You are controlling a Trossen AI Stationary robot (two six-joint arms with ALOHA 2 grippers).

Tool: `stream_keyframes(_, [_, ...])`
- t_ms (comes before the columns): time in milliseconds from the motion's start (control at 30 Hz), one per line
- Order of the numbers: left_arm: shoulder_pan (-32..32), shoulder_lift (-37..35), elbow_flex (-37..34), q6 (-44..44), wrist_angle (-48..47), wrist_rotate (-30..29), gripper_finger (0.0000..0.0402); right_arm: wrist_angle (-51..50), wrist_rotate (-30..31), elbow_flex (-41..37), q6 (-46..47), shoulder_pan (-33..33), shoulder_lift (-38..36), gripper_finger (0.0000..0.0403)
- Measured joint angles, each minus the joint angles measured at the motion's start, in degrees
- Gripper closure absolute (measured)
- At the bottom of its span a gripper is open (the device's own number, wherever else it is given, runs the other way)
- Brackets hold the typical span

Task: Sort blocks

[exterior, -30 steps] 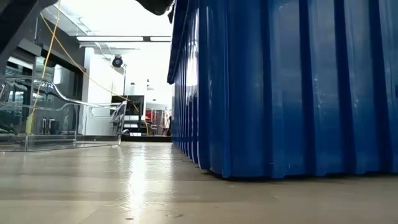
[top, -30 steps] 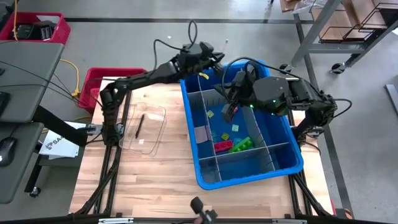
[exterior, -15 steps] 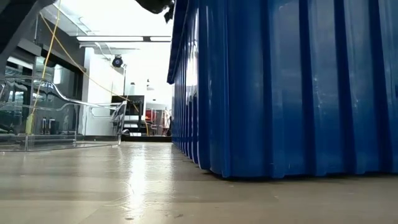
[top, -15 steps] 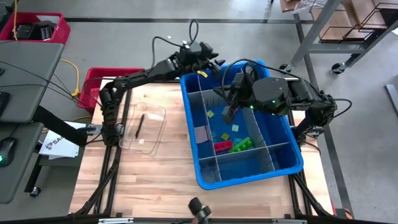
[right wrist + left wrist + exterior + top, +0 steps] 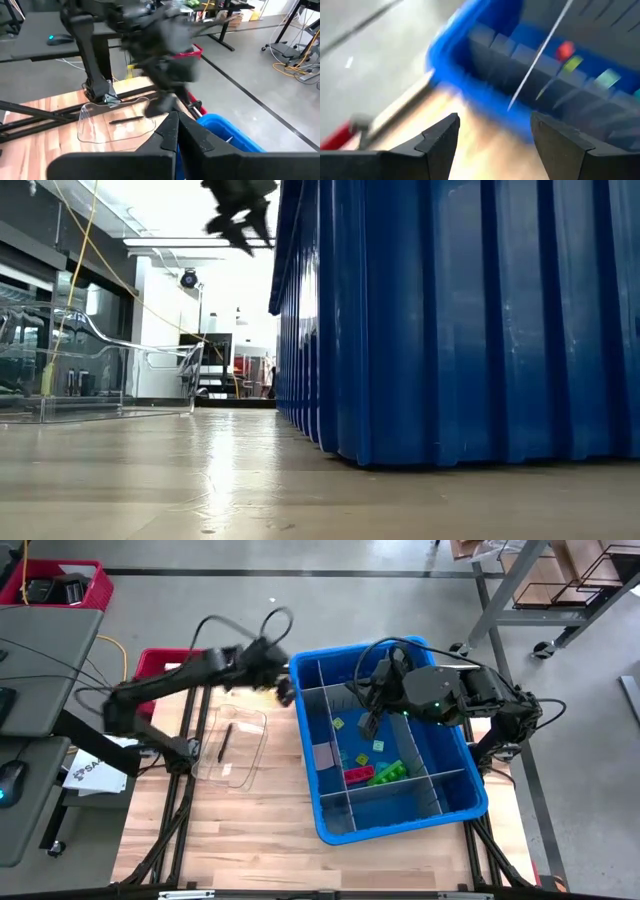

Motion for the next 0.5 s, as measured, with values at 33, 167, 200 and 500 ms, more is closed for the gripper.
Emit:
stream_keyframes(33, [-0.64,-2.93,-4.05,-3.17,-0.72,-1.18,0.0161,-0.31,0.01,0.01,0.03,0.0,0.0,0.0403])
stream_keyframes(167, [-2.8,-13.28,-18.11,-20.24,-6.5,-1.71,0.0161,-1.3,-0.02,0.02,0.04,0.0,0.0,0.0403])
stream_keyframes(200, [-3.12,-15.04,-20.62,-25.31,-8.39,-1.35,0.0161,-1.32,0.0,0.02,0.02,0.0,0.0,0.0403])
stream_keyframes(500, [-4.26,-17.32,-36.08,-41.8,-13.92,5.18,0.0161,-1.09,-0.02,0.02,0.23,-1.36,0.0,0.0403])
